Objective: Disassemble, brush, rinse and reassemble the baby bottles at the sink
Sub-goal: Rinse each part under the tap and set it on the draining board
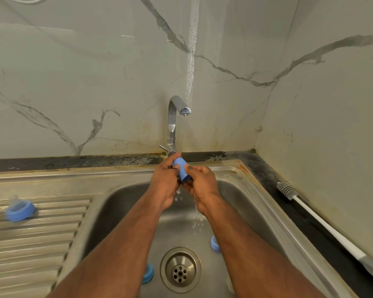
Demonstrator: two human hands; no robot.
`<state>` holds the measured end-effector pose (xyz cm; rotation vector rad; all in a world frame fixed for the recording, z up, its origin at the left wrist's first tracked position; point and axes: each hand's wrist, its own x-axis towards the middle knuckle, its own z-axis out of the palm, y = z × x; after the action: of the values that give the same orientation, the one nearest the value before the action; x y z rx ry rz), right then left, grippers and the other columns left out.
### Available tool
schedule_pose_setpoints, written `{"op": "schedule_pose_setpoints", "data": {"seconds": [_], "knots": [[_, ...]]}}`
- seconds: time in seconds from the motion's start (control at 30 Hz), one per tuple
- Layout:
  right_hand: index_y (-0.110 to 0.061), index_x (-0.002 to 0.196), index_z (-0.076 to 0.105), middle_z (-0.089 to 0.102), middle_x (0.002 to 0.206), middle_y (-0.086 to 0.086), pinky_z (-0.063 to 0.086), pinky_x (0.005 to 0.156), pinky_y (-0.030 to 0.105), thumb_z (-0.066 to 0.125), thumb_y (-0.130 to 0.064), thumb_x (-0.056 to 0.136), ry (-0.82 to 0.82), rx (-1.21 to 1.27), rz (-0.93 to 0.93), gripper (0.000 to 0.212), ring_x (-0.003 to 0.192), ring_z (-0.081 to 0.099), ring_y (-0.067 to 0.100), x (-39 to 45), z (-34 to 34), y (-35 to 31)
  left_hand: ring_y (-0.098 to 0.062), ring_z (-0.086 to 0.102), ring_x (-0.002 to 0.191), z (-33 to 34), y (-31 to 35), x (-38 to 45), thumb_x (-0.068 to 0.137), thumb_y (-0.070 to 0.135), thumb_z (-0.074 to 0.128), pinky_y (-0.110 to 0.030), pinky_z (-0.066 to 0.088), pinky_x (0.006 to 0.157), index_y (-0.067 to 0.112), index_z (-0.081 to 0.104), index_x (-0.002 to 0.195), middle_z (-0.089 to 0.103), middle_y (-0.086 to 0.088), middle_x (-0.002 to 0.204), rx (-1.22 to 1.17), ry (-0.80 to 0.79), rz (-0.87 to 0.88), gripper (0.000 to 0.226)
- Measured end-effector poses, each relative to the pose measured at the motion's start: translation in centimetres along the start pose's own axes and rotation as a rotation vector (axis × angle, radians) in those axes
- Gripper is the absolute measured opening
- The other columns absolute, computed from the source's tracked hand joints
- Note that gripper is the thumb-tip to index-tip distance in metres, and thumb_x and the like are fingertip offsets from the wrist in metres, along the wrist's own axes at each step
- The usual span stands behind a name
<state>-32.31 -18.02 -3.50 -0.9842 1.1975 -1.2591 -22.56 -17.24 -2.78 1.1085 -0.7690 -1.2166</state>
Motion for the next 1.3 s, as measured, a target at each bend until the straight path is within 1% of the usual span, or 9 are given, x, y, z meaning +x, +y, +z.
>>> {"op": "schedule_pose_setpoints", "data": {"seconds": [0.27, 0.43, 0.57, 0.67, 0.77, 0.87, 0.97, 1.13, 1.3], "knots": [[-0.015, 0.145, 0.051, 0.054, 0.147, 0.004, 0.038, 0.115, 0.038, 0.051, -0.022, 0.103, -0.142, -0.522, -0.241, 0.043, 0.133, 0.051, 0.021, -1.1, 0.6, -0.1, -0.028, 0.074, 0.094, -0.9, -0.8, -0.6, 0.107, 0.012, 0.05, -0.037, 0.064, 0.071, 0.009, 0.065, 0.124, 0.073, -0.016, 0.108, 0.015, 0.136, -0.107, 0.023], [-0.027, 0.146, 0.048, 0.055, 0.134, -0.005, 0.039, 0.11, 0.032, 0.044, -0.02, 0.104, -0.268, -0.608, -0.197, 0.043, 0.126, 0.051, 0.015, -2.1, 0.7, -0.4, -0.027, 0.07, 0.106, -2.2, -0.8, -0.7, 0.098, 0.014, 0.065, -0.046, 0.061, 0.089, 0.024, 0.068, 0.123, 0.071, -0.008, 0.115, 0.074, 0.056, -0.022, 0.027], [-0.022, 0.152, 0.04, 0.048, 0.149, 0.001, 0.039, 0.114, 0.04, 0.056, -0.02, 0.099, -0.281, -0.637, -0.213, 0.055, 0.134, 0.048, 0.021, -1.6, 0.3, -0.2, -0.022, 0.072, 0.104, -2.9, -0.6, -0.6, 0.094, -0.004, 0.065, -0.031, 0.06, 0.082, 0.017, 0.065, 0.125, 0.074, -0.008, 0.115, 0.29, -0.068, 0.061, 0.038], [-0.021, 0.15, 0.041, 0.055, 0.141, 0.002, 0.047, 0.106, 0.036, 0.074, -0.013, 0.082, -0.271, -0.675, -0.256, 0.076, 0.125, 0.055, 0.019, -1.5, -0.3, 0.0, -0.019, 0.074, 0.101, -3.3, -0.7, -0.5, 0.089, -0.003, 0.073, -0.034, 0.06, 0.089, 0.009, 0.067, 0.121, 0.078, -0.007, 0.107, 0.298, -0.105, 0.109, 0.035], [-0.023, 0.131, 0.057, 0.067, 0.12, -0.001, 0.052, 0.088, 0.027, 0.081, -0.015, 0.078, -0.158, -0.678, -0.331, 0.058, 0.106, 0.064, 0.017, -1.0, -0.7, 0.1, -0.011, 0.073, 0.087, -3.7, -0.7, -0.4, 0.092, 0.008, 0.073, -0.029, 0.057, 0.081, 0.017, 0.073, 0.121, 0.079, 0.002, 0.099, 0.378, -0.116, 0.155, 0.03], [-0.022, 0.134, 0.056, 0.066, 0.124, 0.001, 0.051, 0.095, 0.03, 0.084, -0.024, 0.078, -0.133, -0.706, -0.358, 0.063, 0.112, 0.063, 0.021, -1.0, -0.8, 0.0, -0.014, 0.058, 0.072, -3.3, -0.9, -0.7, 0.102, 0.032, 0.06, -0.032, 0.052, 0.072, 0.018, 0.074, 0.118, 0.07, 0.003, 0.077, 0.429, -0.086, 0.102, 0.025], [-0.021, 0.142, 0.052, 0.062, 0.134, 0.001, 0.047, 0.098, 0.027, 0.084, -0.024, 0.078, -0.125, -0.745, -0.407, 0.071, 0.118, 0.059, 0.02, -1.1, -0.6, -0.4, -0.025, 0.064, 0.087, -2.8, -0.6, -1.3, 0.107, 0.047, 0.043, -0.041, 0.057, 0.082, 0.017, 0.069, 0.111, 0.07, -0.01, 0.094, 0.327, 0.02, -0.061, 0.04], [-0.019, 0.102, 0.049, 0.056, 0.089, -0.003, 0.04, 0.06, 0.018, 0.08, -0.024, 0.08, -0.083, -0.734, -0.332, 0.038, 0.08, 0.054, 0.012, -1.3, -0.4, -0.5, -0.034, 0.073, 0.099, -2.7, -0.9, -2.1, 0.108, 0.042, 0.046, -0.042, 0.064, 0.078, 0.008, 0.065, 0.119, 0.074, -0.018, 0.108, 0.148, 0.055, -0.241, 0.04], [-0.019, 0.104, 0.051, 0.06, 0.09, -0.004, 0.039, 0.06, 0.021, 0.079, -0.035, 0.081, -0.096, -0.7, -0.299, 0.04, 0.081, 0.056, 0.014, -1.0, -0.9, -0.1, -0.023, 0.072, 0.097, -2.4, -0.3, -2.0, 0.101, 0.018, 0.062, -0.038, 0.064, 0.077, 0.013, 0.067, 0.123, 0.074, -0.015, 0.111, 0.056, 0.046, -0.13, 0.022]]}}
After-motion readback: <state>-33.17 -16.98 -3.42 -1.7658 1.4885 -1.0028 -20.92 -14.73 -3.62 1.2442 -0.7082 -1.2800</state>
